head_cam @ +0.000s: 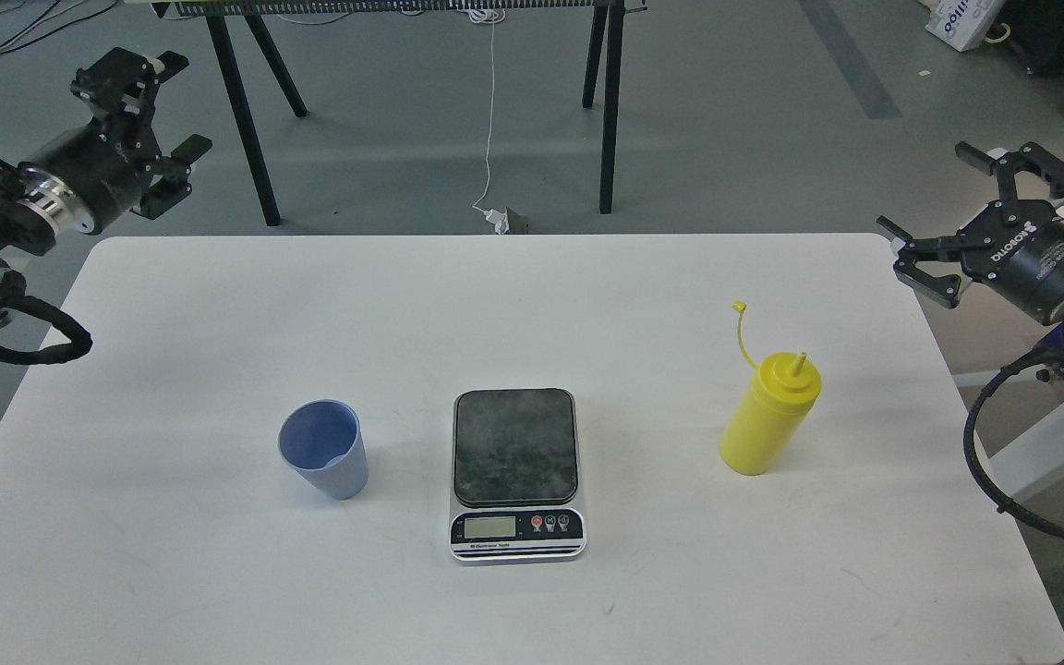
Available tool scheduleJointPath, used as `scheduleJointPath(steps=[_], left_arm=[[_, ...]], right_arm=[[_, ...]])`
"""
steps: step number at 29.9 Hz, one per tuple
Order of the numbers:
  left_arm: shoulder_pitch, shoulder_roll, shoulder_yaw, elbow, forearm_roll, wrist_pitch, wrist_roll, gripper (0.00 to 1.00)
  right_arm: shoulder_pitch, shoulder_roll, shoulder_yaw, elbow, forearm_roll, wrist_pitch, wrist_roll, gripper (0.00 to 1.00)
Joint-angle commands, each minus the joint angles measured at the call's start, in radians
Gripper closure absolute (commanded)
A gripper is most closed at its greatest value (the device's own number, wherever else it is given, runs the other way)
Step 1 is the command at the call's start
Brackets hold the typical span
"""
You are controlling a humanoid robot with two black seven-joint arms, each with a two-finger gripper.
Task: Pour seasoning into cup on scale with both arms
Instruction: 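Move the left gripper toward the blue cup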
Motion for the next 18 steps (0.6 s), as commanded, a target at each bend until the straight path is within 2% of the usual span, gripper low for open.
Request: scheduleJointPath(steps=[1,6,10,14,18], left_arm=[[-0.006,-0.056,-0.029,0.043,-0.006,0.0,0.0,0.01],[0.002,-0.067,-0.088,0.052,-0.028,0.0,0.0,0.0],[0.046,-0.085,-0.114,0.118,-0.054,0.0,0.0,0.0],[0.048,-0.076,-0.093,0.147,-0.01,0.0,0.0,0.0],[-0.025,-0.024,0.002,0.143,0.237,0.0,0.0,0.0]], right_arm=[[0.0,0.014,0.0,-0.017,0.0,0.0,0.0,0.01],[0.0,0.016,0.002,-0.017,0.0,0.0,0.0,0.01],[0.0,0.023,0.002,-0.017,0.0,0.0,0.0,0.01],[0.0,0.031,0.017,-0.014,0.0,0.0,0.0,0.01],[0.0,0.039,0.026,-0.009,0.001,0.0,0.0,0.01]])
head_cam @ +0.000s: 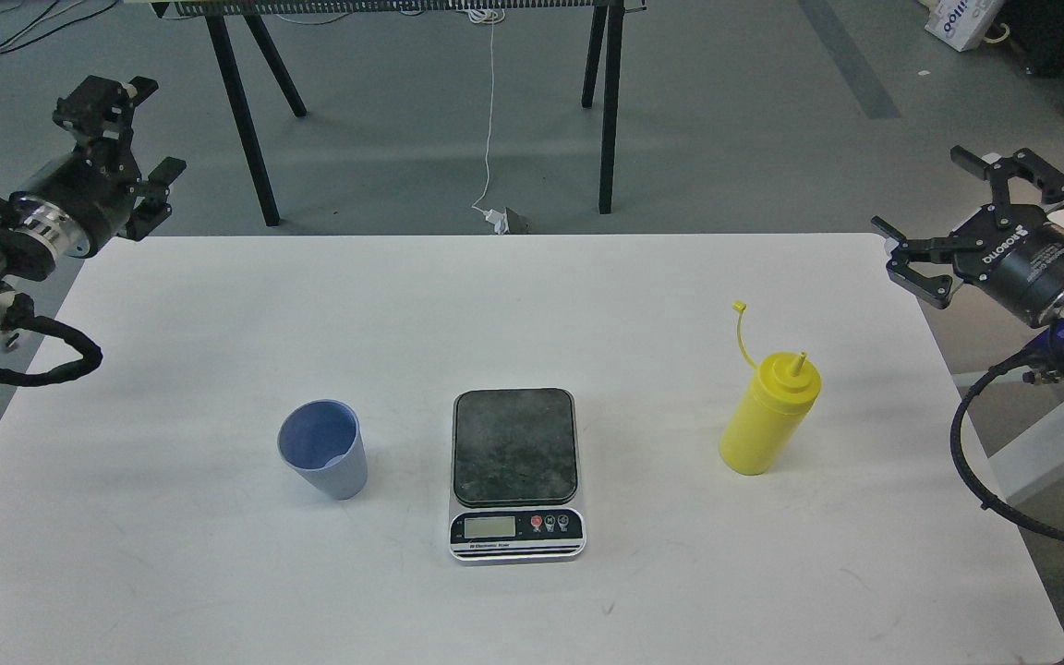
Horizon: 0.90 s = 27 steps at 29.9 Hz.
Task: Pour seasoning into cup on scale with both arms
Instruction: 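Move the left gripper toward the blue cup, then lower the left gripper and grasp the blue cup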
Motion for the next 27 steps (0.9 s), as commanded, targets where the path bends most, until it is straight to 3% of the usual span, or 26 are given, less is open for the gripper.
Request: scheduleJointPath(steps=[1,5,8,16,18,27], left_arm=[[-0.09,0.05,0.096,-0.007,0.261,0.0,0.0,0.0],[-0.213,0.084,0.207,-0.047,0.633,0.0,0.0,0.0],[-0.27,0.107,0.253,-0.159,0.872,0.0,0.0,0.0],[-0.276,0.243,0.263,-0.761,1.255,0.0,0.0,0.0],[-0.264,0.26,0.283,-0.852,1.282,0.0,0.0,0.0],[-0.143,0.291,0.325,-0.889,1.473,0.0,0.0,0.0]], right_arm=[[-0.001,0.008,0.004,0.003,0.001,0.0,0.0,0.01],[-0.002,0.025,0.001,0.002,0.001,0.0,0.0,0.01],[-0.002,0.031,-0.001,0.0,0.001,0.0,0.0,0.01],[-0.001,0.025,0.002,-0.003,0.0,0.0,0.0,0.01],[-0.002,0.023,0.001,-0.004,0.0,0.0,0.0,0.01],[-0.019,0.028,0.001,-0.004,0.0,0.0,0.0,0.01]])
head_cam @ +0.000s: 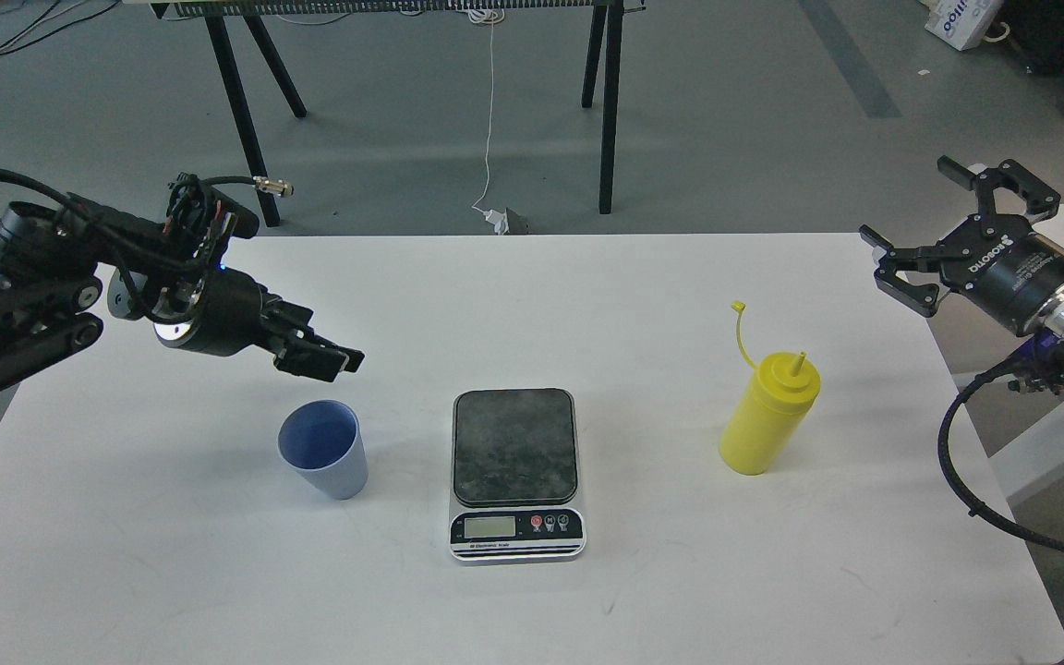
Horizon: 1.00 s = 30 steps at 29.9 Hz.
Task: Pour seasoning into cup on scale with both arms
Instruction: 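Lower the left gripper and grasp the blue cup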
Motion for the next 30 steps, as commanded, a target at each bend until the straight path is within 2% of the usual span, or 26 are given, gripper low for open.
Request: scheduleJointPath(steps=[1,24,30], left_arm=[[0.043,0.015,0.001,0.0,0.021,0.0,0.0,0.0],[0.14,-0.001,0.001,0.045,0.024,0.0,0.0,0.05],[0.155,-0.001,0.001,0.046,0.024,0.0,0.0,0.19]], right_arm=[[-0.003,0.003,0.0,0.0,0.0,0.0,0.0,0.01],[-0.015,0.0,0.001,-0.002,0.0,0.0,0.0,0.01],[-0.024,-0.001,0.001,-0.002,0.0,0.0,0.0,0.01]])
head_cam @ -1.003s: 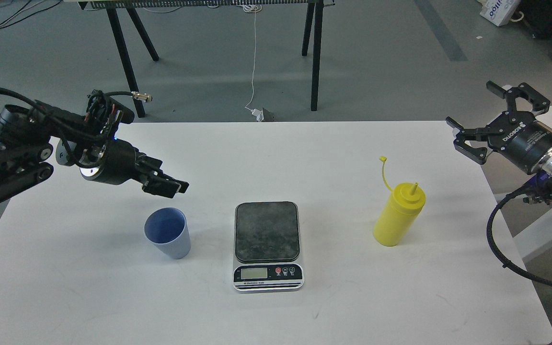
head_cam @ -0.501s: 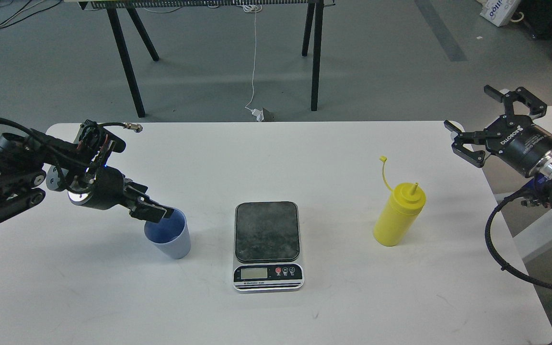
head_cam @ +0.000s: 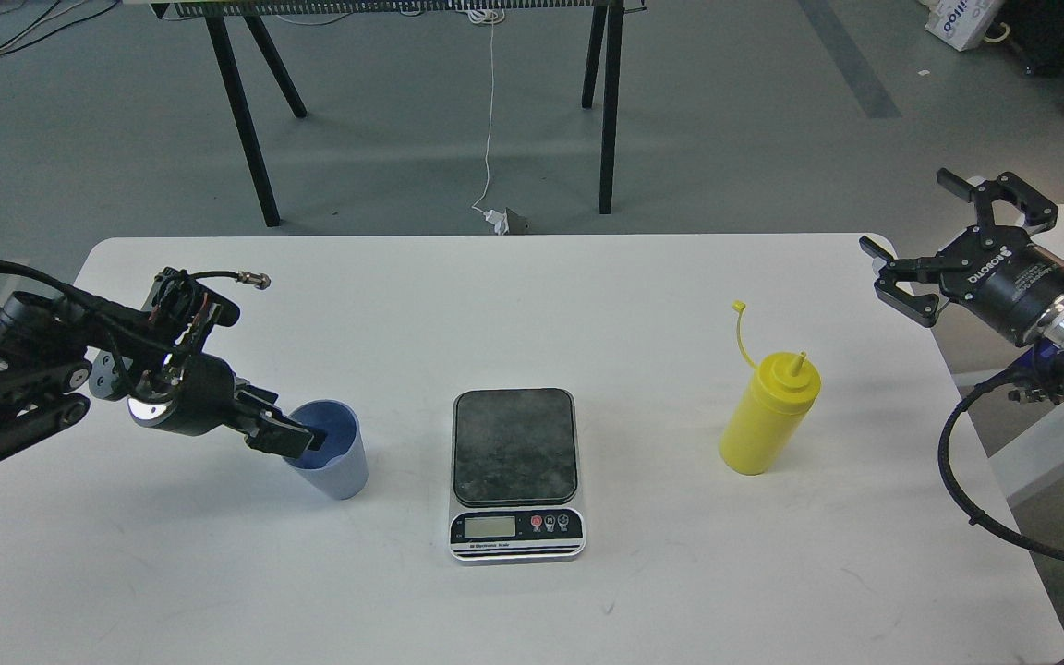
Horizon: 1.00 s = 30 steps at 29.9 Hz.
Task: Pour seasoning into cup on scale with both arms
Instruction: 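Lower the left gripper and grasp the blue cup, then carry the blue cup onto the scale and release it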
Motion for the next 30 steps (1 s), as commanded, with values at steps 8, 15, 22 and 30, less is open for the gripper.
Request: scheduleJointPath(steps=[8,15,22,30], left_arm=[[0.019,-0.002,-0.001,0.0,0.001,0.0,0.0,0.5],[0.017,-0.002,-0.001,-0.001,0.0,0.0,0.0,0.97],[0.002,0.006,-0.008,-0.003,-0.011,0.0,0.0,1.0],[-0.102,0.012,-0.027,-0.043,-0.208,0.0,0.0,1.0]], right_arm=[[-0.014,-0.006,0.0,0.0,0.0,0.0,0.0,0.01],[-0.019,-0.005,0.0,0.001,0.0,0.0,0.0,0.01],[-0.026,-0.005,0.0,0.0,0.0,0.0,0.0,0.01],[-0.031,-0.005,0.002,0.0,0.0,0.0,0.0,0.01]])
